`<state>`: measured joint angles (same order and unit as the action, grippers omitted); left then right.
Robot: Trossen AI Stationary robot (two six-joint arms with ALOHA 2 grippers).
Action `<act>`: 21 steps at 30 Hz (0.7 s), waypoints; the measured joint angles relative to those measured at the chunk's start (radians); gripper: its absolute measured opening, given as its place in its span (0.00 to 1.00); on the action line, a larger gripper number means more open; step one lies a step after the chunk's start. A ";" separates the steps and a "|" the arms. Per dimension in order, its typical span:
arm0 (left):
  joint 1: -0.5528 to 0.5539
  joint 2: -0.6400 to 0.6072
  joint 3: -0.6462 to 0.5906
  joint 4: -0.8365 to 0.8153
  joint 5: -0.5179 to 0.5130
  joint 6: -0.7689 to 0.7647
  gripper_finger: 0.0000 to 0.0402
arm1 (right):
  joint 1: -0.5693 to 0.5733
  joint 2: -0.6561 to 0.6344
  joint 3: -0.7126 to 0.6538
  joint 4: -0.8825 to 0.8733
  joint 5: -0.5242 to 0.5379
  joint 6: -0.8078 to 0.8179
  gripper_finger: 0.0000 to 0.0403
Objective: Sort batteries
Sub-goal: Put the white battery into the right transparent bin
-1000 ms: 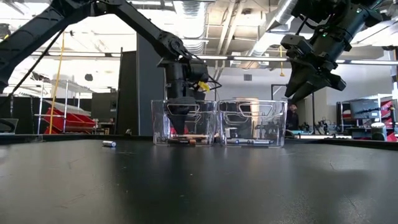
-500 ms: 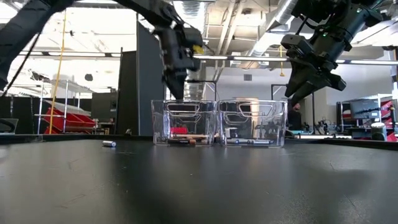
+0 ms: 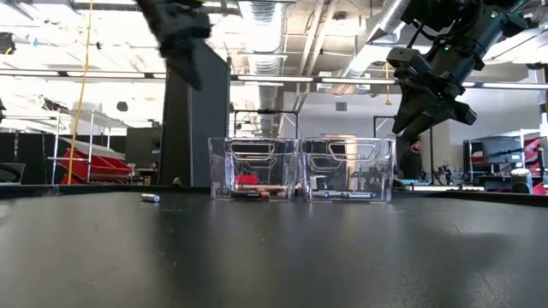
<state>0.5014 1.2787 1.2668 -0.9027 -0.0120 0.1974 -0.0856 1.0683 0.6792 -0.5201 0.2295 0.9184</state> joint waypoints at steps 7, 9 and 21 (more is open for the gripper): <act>-0.012 -0.291 -0.334 0.105 0.000 0.013 0.25 | -0.006 0.000 0.000 0.000 0.009 -0.002 0.31; -0.012 -0.337 -0.403 0.155 -0.001 0.042 0.25 | -0.009 0.000 0.000 0.000 0.010 -0.002 0.31; -0.041 -0.357 -0.603 0.231 -0.001 0.245 0.41 | -0.009 0.000 0.000 0.001 0.012 0.000 0.31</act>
<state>0.4606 0.9219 0.6639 -0.6716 -0.0133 0.4426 -0.0944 1.0681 0.6792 -0.5194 0.2413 0.9188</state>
